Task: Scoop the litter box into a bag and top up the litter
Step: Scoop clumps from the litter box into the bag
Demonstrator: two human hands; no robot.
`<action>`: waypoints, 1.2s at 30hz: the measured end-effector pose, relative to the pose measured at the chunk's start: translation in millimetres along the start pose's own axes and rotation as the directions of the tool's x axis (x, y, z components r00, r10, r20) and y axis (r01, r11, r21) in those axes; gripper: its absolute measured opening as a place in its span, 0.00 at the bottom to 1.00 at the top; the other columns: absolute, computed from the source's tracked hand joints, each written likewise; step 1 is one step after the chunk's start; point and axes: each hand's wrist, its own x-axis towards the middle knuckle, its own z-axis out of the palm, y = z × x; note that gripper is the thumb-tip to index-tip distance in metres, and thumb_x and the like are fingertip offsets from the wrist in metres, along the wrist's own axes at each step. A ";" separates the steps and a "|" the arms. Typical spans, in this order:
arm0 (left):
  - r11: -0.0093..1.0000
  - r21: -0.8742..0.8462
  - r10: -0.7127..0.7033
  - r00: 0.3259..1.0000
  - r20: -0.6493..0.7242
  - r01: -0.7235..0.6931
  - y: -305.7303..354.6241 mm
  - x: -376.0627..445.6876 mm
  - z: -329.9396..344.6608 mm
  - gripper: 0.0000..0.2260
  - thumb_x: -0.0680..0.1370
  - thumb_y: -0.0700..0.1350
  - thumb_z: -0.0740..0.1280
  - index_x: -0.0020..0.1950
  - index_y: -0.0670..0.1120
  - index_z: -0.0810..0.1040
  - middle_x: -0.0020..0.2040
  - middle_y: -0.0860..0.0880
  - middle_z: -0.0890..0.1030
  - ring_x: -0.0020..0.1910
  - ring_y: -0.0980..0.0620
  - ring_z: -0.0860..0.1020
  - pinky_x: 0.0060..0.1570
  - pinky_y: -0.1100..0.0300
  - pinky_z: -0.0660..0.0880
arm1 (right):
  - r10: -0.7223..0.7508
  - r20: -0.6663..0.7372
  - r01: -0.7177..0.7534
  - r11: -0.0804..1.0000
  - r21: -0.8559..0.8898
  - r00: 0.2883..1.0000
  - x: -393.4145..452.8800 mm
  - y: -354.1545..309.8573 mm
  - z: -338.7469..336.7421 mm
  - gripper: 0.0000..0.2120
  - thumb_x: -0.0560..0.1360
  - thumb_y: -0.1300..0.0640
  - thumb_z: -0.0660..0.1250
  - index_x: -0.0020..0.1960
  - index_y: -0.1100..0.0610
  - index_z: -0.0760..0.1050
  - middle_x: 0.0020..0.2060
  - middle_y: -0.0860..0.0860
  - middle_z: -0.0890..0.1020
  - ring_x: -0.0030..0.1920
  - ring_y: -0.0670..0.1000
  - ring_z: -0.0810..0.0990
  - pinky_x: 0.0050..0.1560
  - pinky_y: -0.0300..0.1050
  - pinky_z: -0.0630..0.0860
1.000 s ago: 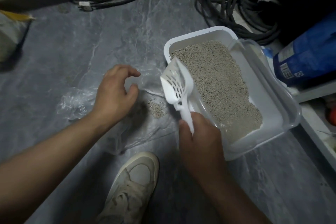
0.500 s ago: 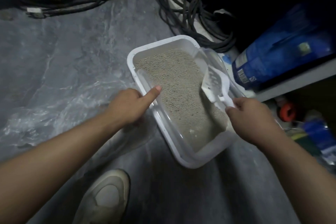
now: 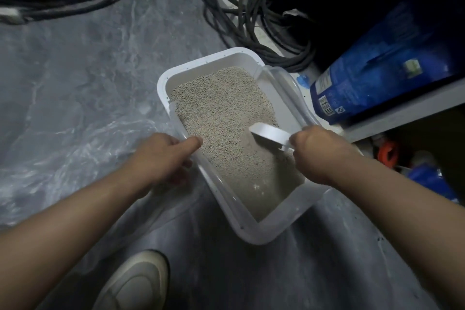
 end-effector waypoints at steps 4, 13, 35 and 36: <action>0.999 -0.045 -0.006 1.000 -0.011 0.005 -3.4 -2.4 1.2 0.22 0.79 0.59 0.70 0.43 0.40 0.83 0.37 0.46 0.87 0.33 0.37 0.85 0.36 0.46 0.80 | -0.022 -0.085 0.017 0.998 -0.060 0.996 -6.5 4.3 -22.7 0.11 0.78 0.56 0.63 0.58 0.53 0.77 0.46 0.52 0.74 0.45 0.55 0.78 0.46 0.50 0.79; 0.989 -0.145 -0.023 0.999 0.037 0.028 -4.8 -5.2 -1.5 0.21 0.81 0.53 0.68 0.46 0.33 0.80 0.32 0.43 0.85 0.24 0.45 0.79 0.21 0.62 0.71 | -0.109 -0.294 0.138 0.987 0.080 0.950 53.6 -81.0 -60.7 0.15 0.80 0.58 0.61 0.65 0.57 0.75 0.56 0.57 0.77 0.56 0.61 0.79 0.52 0.50 0.74; 0.999 -0.040 0.011 0.998 0.057 -0.008 -11.0 0.2 -3.8 0.23 0.81 0.58 0.66 0.46 0.37 0.82 0.35 0.39 0.85 0.35 0.34 0.84 0.30 0.56 0.77 | -0.050 -0.257 0.032 0.997 -0.075 0.965 58.3 -20.6 -60.5 0.15 0.79 0.56 0.62 0.65 0.53 0.76 0.54 0.55 0.74 0.54 0.61 0.79 0.47 0.52 0.75; 0.999 -0.043 0.008 0.998 0.057 -0.005 -11.2 -0.1 -3.9 0.23 0.81 0.58 0.66 0.47 0.37 0.82 0.35 0.39 0.85 0.36 0.33 0.84 0.30 0.56 0.77 | -0.006 -0.264 -0.006 0.999 -0.043 0.964 69.7 -23.0 -60.0 0.15 0.79 0.57 0.62 0.65 0.55 0.75 0.57 0.57 0.75 0.56 0.62 0.79 0.48 0.52 0.75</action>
